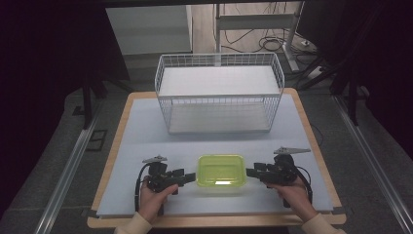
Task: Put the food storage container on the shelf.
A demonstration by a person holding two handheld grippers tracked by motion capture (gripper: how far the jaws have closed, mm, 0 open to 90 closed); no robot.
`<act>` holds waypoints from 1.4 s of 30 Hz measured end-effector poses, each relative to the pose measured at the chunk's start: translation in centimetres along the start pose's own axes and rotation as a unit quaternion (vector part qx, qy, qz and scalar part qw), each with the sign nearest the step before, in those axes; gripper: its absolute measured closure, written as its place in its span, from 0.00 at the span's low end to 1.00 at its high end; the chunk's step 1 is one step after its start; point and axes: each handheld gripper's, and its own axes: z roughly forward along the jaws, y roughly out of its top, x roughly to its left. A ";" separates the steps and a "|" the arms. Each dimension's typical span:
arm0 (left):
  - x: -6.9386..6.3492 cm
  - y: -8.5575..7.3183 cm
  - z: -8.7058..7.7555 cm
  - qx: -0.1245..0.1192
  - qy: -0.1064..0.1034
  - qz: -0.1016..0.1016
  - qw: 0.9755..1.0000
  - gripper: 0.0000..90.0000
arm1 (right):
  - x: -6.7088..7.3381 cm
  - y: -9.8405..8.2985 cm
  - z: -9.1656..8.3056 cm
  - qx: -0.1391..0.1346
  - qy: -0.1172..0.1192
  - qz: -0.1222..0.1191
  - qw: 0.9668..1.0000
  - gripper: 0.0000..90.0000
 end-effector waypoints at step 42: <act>-0.4 1.1 2.9 0.023 -0.036 -0.023 0.999 0.79 | -0.8 0.3 3.0 0.044 0.050 0.078 0.995 0.79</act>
